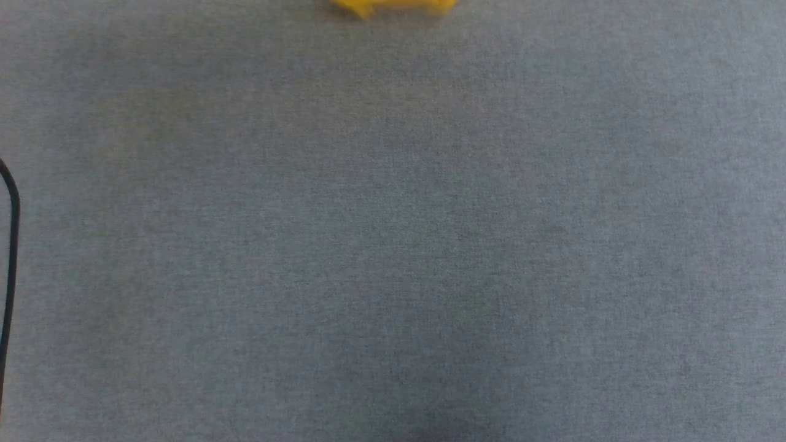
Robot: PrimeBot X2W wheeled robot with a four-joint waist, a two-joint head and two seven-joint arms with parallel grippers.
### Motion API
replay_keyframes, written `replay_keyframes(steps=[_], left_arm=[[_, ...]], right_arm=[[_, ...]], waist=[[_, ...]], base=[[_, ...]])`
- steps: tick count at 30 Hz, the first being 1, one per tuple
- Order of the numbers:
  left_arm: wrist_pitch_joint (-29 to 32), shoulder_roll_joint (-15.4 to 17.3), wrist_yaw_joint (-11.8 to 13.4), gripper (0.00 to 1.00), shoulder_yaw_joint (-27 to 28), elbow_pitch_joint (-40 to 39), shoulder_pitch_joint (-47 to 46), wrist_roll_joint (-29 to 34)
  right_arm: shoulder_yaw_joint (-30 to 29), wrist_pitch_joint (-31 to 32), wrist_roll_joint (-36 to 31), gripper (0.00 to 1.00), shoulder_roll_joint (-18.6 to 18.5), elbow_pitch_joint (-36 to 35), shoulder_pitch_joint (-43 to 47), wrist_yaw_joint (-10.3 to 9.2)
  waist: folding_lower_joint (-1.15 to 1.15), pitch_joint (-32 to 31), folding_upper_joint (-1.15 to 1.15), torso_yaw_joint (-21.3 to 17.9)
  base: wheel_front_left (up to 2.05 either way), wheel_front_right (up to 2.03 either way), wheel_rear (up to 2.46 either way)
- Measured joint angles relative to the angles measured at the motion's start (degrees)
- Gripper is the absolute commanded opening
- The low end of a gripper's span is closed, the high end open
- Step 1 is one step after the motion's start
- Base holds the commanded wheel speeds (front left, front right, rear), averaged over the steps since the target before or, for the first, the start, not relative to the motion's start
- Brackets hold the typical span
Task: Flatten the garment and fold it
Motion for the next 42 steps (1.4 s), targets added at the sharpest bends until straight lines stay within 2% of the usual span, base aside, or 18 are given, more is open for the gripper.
replay_keyframes(steps=[3, 7, 13, 21, 24, 27, 31, 36, 38, 42], left_arm=[[-3.2, -0.7, -0.1, 0.00, 0.5, 1.9, -3.9, 0.4], [-6.5, -1.3, -1.5, 0.00, -0.1, 4.9, -6.2, 1.0], [-7.6, -1.6, -4.2, 0.00, -3.4, 10.3, -3.3, 2.5], [-5.8, -1.1, -9.0, 0.00, -7.1, 14.7, 10.7, 1.4], [-5.3, -0.8, -10.0, 0.00, -7.6, 13.7, 18.0, -0.8], [-4.2, -0.7, -10.2, 0.00, -8.0, 10.4, 27.8, -3.4], [-1.9, -0.7, -9.9, 0.00, -8.1, 4.7, 40.4, -7.4], [1.6, -0.6, -6.4, 0.00, -7.9, -4.5, 56.5, -12.3], [2.6, -0.4, -4.5, 0.00, -7.8, -7.4, 61.4, -13.2], [4.5, 0.6, -1.0, 0.00, -8.0, -11.9, 70.0, -14.4]], right_arm=[[0.2, -3.5, -2.0, 0.00, 0.6, 2.0, -4.6, 0.01], [-0.2, -7.2, -3.5, 0.00, 1.0, 5.3, -7.8, 0.00], [0.5, -10.7, -3.4, 0.00, 0.5, 10.6, -5.1, 0.00], [4.0, -13.7, 4.7, 0.00, -1.3, 15.6, 11.1, 0.00], [5.8, -13.4, 9.8, 0.00, -2.2, 14.8, 18.5, 0.01], [7.4, -11.2, 15.3, 0.00, -4.0, 11.2, 28.3, 0.00], [7.4, -6.7, 21.8, 0.00, -6.0, 3.9, 41.7, 0.00], [2.9, 0.9, 27.1, 0.00, -7.4, -6.5, 59.9, 0.00], [0.3, 3.8, 28.0, 0.00, -6.7, -10.2, 66.0, 0.00], [-5.8, 10.1, 28.0, 0.00, -2.8, -17.1, 77.6, 0.00]], waist=[[0.00, 1.3, 0.00, -0.7], [0.00, 2.5, 0.00, -1.3], [0.00, 2.6, 0.00, -1.2], [0.00, -0.3, 0.00, -0.9], [0.00, -2.3, 0.00, -0.7], [0.00, -5.0, 0.00, -0.5], [-0.01, -8.5, 0.00, -0.2], [-0.01, -13.3, 0.00, 0.1], [-0.01, -14.9, 0.00, 0.2], [-0.01, -17.9, 0.00, 0.6]], base=[[0.00, 0.00, 0.00], [0.00, 0.00, 0.00], [0.00, 0.00, 0.00], [0.00, 0.00, 0.00], [0.00, 0.00, 0.00], [0.00, 0.00, 0.00], [0.00, 0.00, 0.00], [0.00, 0.00, 0.00], [0.00, 0.00, 0.00], [0.00, 0.00, 0.00]])
